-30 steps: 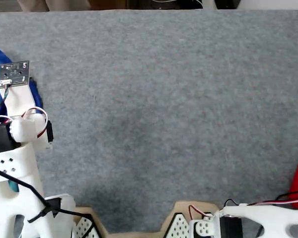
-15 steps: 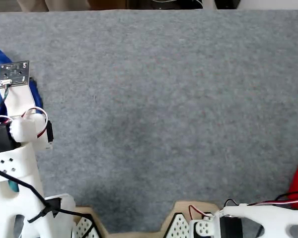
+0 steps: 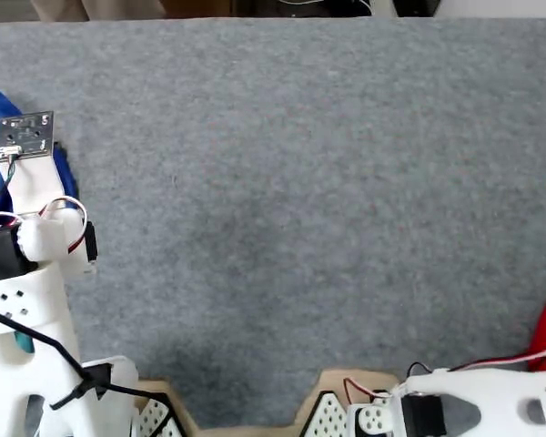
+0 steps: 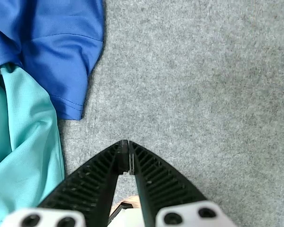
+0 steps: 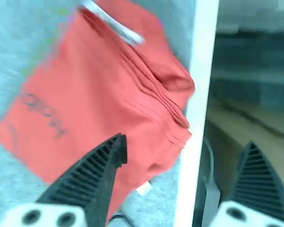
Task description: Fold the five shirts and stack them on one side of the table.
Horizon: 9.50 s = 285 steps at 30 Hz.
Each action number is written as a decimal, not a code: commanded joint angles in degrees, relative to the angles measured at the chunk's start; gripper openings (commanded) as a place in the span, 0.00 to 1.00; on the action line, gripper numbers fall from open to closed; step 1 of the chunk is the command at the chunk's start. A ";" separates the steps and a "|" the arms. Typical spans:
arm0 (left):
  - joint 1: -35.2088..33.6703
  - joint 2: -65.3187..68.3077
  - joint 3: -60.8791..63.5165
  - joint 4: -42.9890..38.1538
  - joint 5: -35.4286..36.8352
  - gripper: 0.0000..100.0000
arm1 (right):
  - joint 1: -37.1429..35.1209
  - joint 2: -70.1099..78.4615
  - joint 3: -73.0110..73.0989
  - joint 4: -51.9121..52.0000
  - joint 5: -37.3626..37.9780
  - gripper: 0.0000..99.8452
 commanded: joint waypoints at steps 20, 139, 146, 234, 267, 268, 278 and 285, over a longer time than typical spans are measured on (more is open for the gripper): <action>-47.74 -0.31 3.08 -24.70 -29.01 0.13 | -32.48 -31.69 16.66 1.23 0.44 0.03; 6.42 26.33 -37.71 0.44 12.13 0.29 | -68.26 -37.49 51.82 1.23 15.30 0.03; -16.70 14.46 -22.15 0.44 -0.62 0.29 | -96.92 -42.33 57.19 1.23 15.38 0.03; -21.27 -27.91 17.67 -1.67 -22.24 0.29 | -43.38 -8.22 35.56 -21.36 45.45 0.12; -40.97 -28.35 17.76 -1.67 -22.68 0.29 | -123.21 -17.98 55.96 -8.62 12.04 0.38; -40.97 -28.35 17.76 -1.67 -22.68 0.29 | -124.00 -16.22 55.43 -8.70 11.43 0.38; -40.97 -28.26 17.76 -1.67 -22.68 0.29 | -123.38 4.53 40.13 -8.44 9.32 0.27; -40.70 -28.00 17.76 -1.67 -22.68 0.29 | -119.16 13.23 23.43 -4.40 9.23 0.03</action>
